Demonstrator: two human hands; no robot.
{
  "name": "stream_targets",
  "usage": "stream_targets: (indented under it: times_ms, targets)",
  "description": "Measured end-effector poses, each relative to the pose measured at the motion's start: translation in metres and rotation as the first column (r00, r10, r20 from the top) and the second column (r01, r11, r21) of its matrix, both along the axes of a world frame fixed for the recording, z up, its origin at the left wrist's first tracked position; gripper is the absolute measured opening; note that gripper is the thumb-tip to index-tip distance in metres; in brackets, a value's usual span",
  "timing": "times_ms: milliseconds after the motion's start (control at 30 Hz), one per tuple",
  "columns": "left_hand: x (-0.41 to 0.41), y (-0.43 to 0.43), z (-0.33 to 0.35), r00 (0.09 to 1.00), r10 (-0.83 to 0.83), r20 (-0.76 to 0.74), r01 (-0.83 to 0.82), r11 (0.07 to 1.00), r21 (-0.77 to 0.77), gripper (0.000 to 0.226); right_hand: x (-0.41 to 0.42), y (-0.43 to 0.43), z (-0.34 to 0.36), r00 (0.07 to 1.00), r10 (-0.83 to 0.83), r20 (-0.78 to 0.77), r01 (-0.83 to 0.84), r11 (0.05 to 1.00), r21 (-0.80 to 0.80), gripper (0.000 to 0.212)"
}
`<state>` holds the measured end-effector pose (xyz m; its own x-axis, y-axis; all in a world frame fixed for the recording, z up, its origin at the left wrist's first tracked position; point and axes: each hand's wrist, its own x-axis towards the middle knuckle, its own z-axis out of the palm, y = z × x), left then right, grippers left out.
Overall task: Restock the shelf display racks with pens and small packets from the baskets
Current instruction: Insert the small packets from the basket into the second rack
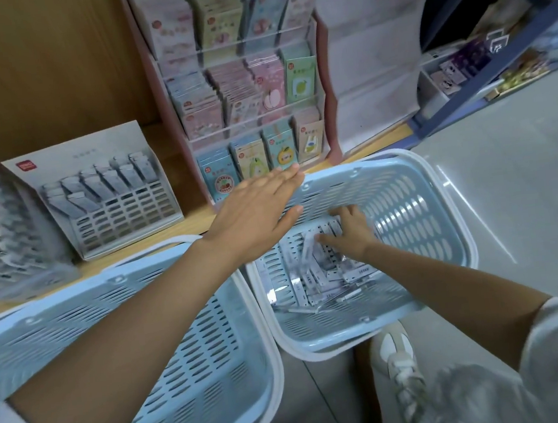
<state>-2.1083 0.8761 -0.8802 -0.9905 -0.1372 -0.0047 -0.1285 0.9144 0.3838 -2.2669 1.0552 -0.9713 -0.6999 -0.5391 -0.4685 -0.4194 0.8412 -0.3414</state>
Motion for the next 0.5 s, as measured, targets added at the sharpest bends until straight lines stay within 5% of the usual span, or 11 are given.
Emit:
stream_targets:
  times_ms: [133, 500]
  targets:
    - [0.0, 0.001, -0.001, 1.0, 0.003, 0.011, -0.003, 1.0, 0.004, 0.059, 0.005, -0.005, -0.005, 0.998, -0.059, -0.017, 0.061, 0.929, 0.364, 0.117]
    - [0.0, -0.001, -0.003, 1.0, -0.002, 0.018, 0.002, 1.0, 0.026, 0.058, 0.051, -0.035, -0.012, 0.997, -0.059, 0.056, 0.049, 0.984, 0.169, 0.11]
